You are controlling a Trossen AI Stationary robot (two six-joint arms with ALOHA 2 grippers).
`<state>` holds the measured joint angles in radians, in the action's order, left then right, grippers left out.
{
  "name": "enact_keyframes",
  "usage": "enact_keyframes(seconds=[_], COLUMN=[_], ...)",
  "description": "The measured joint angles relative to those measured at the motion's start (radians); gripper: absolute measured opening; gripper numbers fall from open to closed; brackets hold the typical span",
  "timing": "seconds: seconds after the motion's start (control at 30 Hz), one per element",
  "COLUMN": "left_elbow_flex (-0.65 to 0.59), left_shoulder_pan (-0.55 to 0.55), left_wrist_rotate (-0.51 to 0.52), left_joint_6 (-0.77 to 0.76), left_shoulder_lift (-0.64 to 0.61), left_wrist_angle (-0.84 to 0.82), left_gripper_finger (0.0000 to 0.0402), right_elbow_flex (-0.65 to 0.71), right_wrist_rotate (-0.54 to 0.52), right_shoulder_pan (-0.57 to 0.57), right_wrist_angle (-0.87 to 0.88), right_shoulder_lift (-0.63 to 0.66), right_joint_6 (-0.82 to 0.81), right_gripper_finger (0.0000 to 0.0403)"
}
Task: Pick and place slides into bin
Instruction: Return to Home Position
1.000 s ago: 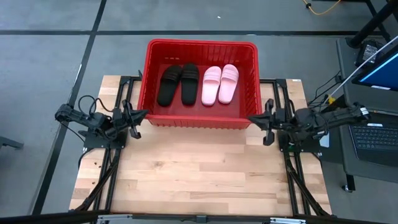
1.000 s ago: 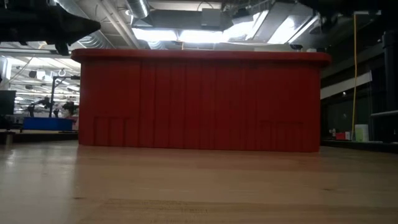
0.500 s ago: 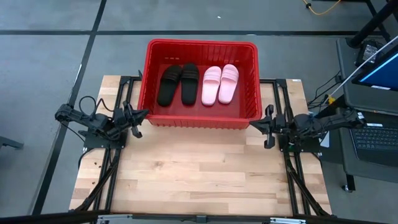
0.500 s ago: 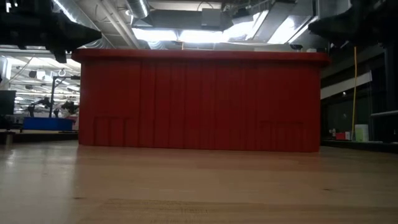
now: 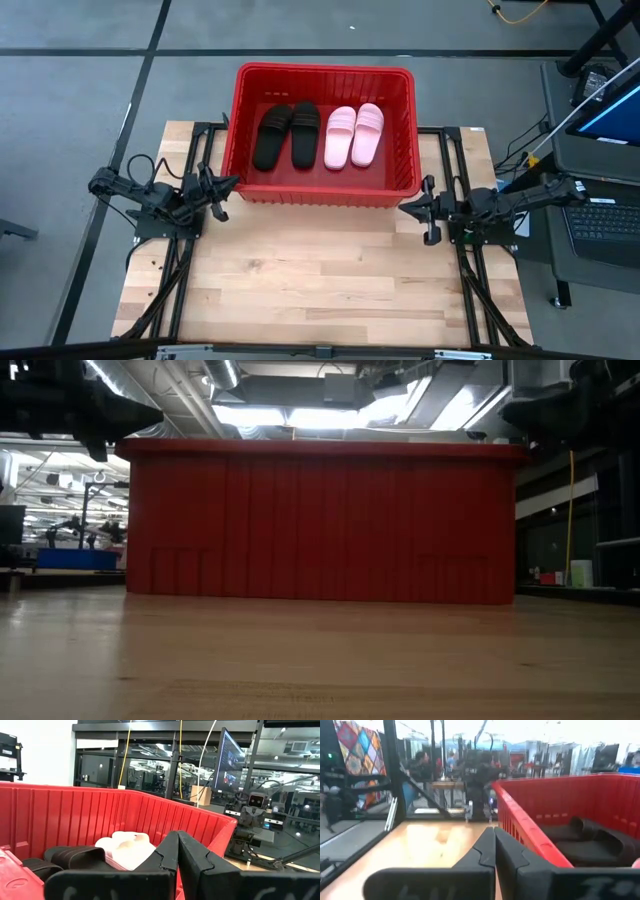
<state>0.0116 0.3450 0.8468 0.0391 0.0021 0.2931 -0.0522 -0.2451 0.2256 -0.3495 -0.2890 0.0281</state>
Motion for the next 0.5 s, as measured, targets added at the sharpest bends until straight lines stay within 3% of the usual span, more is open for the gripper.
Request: enact_keyframes(seconds=[0.13,0.5], left_elbow_flex=[0.000,0.000], left_shoulder_pan=[0.000,0.000], left_wrist_rotate=[0.000,-0.003], left_joint_6=[0.000,0.000], left_shoulder_lift=[0.000,0.000], left_wrist_angle=[-0.001,-0.001], left_gripper_finger=[0.0002,0.0002], right_elbow_flex=[0.044,0.045], right_wrist_rotate=[0.005,0.007], right_shoulder_pan=[0.000,-0.001], right_wrist_angle=[-0.105,-0.094], right_shoulder_lift=[0.000,0.000], right_joint_6=[0.010,0.005], right_gripper_finger=[0.0004,0.0004])
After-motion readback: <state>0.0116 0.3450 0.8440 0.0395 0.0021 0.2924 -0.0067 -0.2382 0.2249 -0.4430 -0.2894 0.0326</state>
